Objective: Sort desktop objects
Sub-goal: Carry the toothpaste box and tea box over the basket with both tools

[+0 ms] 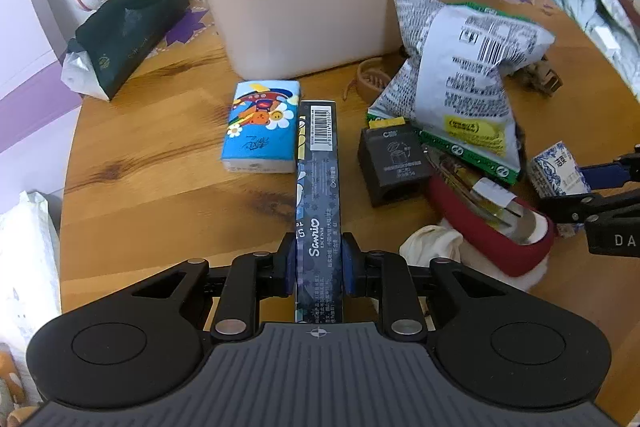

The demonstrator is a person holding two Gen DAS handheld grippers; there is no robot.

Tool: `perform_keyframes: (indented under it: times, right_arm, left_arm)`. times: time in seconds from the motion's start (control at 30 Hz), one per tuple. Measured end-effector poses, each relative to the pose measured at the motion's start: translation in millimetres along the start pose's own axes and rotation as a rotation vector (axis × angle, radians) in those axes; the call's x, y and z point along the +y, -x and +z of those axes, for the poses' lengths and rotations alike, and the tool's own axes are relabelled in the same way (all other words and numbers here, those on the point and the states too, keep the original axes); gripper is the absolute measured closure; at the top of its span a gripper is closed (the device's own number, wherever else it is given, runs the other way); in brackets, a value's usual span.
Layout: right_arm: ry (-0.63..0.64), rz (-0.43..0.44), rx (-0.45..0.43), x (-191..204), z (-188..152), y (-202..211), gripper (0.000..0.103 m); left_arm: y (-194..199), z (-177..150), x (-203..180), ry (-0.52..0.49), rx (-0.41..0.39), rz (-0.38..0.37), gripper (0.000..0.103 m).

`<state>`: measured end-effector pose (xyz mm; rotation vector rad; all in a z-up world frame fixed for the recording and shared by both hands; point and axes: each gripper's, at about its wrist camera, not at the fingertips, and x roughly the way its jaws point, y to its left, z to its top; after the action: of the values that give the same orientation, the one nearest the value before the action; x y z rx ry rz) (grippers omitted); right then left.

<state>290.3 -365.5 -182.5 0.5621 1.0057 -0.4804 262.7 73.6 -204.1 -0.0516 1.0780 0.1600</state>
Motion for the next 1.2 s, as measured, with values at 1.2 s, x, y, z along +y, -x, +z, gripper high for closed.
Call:
perform_keyframes:
  times: [1.2]
  right_arm:
    - [-0.078,0.067,-0.469,-50.8,108.8,137.7,0.060]
  left_arm:
    - [114.4,98.0,32.7,0.011,-0.334,-0.032,0.080]
